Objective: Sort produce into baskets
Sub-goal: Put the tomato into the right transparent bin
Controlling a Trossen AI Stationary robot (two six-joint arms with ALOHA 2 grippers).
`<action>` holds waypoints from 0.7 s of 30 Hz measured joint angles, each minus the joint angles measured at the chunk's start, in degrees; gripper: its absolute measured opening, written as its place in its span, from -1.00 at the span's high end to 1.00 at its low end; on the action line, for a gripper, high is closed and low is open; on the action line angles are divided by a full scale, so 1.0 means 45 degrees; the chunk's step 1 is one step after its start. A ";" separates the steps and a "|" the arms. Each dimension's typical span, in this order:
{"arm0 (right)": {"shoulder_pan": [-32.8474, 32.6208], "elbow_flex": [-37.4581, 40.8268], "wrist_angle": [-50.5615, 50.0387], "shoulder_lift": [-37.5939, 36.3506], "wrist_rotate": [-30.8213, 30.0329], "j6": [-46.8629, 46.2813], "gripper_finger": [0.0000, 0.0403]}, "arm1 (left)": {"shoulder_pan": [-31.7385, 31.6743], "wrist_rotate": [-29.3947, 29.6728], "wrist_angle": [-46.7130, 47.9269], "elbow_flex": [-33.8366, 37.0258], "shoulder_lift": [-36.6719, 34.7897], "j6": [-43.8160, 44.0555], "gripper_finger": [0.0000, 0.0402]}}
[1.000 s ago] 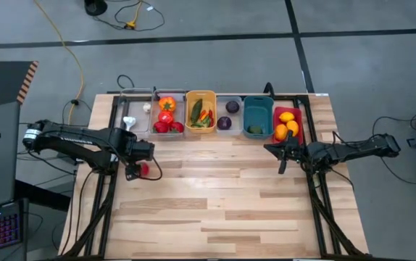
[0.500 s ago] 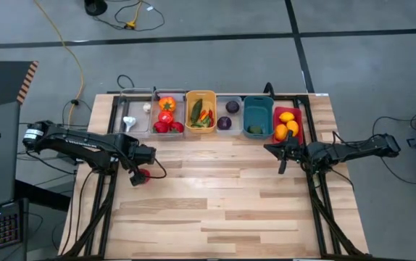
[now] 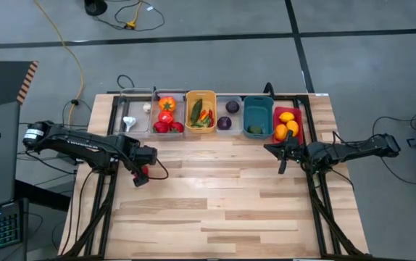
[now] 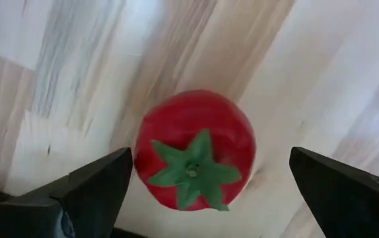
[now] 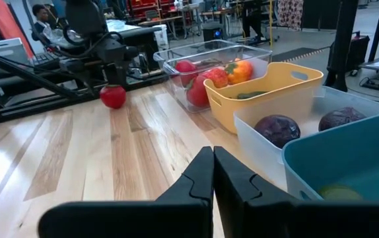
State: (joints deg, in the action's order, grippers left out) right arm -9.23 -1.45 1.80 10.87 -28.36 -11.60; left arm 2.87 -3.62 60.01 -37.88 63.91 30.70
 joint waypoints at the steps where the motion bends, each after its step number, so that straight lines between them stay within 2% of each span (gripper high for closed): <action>1: 0.0000 0.0002 0.0000 -0.0004 0.0000 0.0000 0.82 | 0.0000 0.0007 0.0036 0.0012 0.0002 0.0056 -0.99; 8: -0.0005 0.0005 0.0020 0.0001 0.0000 0.0000 0.82 | -0.0005 0.0668 0.0199 0.0016 0.0292 0.0060 -0.99; 17: -0.0005 0.0010 0.0069 -0.0004 -0.0001 -0.0005 0.82 | 0.0015 0.0670 0.0010 0.0761 0.0828 0.0828 -0.98; 21: -0.0005 0.0010 0.0073 -0.0004 -0.0001 -0.0005 0.82 | 0.0015 0.0665 -0.0138 0.0860 0.0823 0.0762 -0.90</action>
State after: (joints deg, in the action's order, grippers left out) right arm -9.26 -1.41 2.13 10.85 -28.36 -11.62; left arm 2.94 -0.62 59.39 -34.01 67.61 34.13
